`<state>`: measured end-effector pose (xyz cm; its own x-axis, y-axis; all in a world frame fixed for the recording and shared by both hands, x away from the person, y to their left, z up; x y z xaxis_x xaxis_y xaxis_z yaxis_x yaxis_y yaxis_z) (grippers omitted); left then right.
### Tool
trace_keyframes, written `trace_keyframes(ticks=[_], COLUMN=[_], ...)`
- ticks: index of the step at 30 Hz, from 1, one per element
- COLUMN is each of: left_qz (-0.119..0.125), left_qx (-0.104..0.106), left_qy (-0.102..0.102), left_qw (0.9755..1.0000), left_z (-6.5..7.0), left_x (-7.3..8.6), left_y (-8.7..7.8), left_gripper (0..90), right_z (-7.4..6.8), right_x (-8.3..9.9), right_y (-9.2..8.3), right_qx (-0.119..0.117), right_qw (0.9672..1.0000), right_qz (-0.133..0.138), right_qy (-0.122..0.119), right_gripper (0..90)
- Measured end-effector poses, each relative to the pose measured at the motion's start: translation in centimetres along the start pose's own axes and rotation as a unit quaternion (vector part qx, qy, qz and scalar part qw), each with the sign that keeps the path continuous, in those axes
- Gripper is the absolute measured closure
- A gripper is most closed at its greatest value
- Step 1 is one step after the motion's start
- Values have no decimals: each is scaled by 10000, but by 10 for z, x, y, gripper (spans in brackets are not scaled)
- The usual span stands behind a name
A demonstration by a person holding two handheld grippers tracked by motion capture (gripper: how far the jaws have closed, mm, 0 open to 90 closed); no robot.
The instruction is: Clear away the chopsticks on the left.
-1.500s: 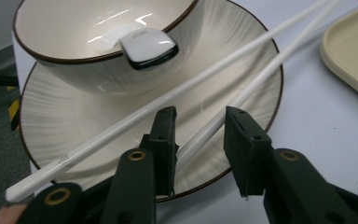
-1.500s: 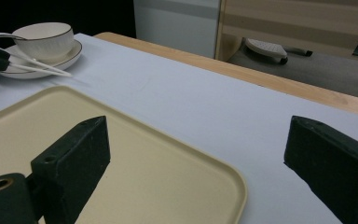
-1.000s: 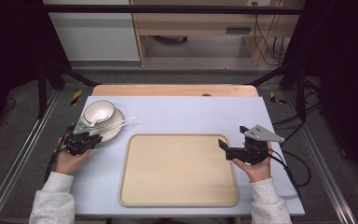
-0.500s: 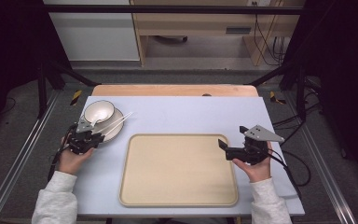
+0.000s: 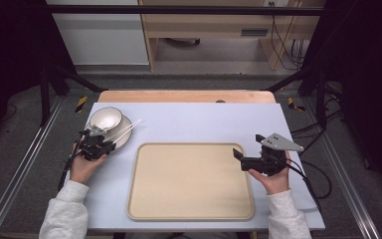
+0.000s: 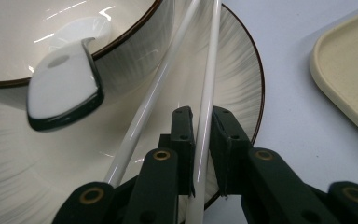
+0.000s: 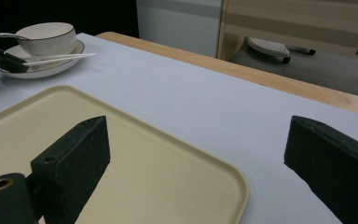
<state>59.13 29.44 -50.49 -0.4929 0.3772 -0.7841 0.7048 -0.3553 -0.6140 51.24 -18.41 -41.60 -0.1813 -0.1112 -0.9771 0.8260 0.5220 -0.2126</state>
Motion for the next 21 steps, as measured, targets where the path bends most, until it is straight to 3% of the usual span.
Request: trace_keyframes(ticks=[11,21], left_qz=[18,391], left_qx=[-27,-148], left_qy=[21,-159], left_qw=[10000,9990], left_z=[5,15], left_x=[-3,-20], left_y=[-2,-23], left_gripper=[843,845], right_z=[0,3], right_x=[0,-4], right_y=[0,-6], right_qx=[2,56], right_qw=[10000,9999], right_qz=[6,86], right_qy=[9,14], right_gripper=[71,70])
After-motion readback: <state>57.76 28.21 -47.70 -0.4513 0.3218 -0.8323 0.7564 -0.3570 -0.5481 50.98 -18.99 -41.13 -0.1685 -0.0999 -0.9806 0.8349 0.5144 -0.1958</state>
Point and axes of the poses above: each handheld gripper's, and its own axes: y roughly forward along the jaws, x roughly out of its underside, z roughly to its right, the point moved 7 cm from there along y, roughly forward along the jaws, and after that the axes turned 9 degrees about z, right-handed, at the moved point
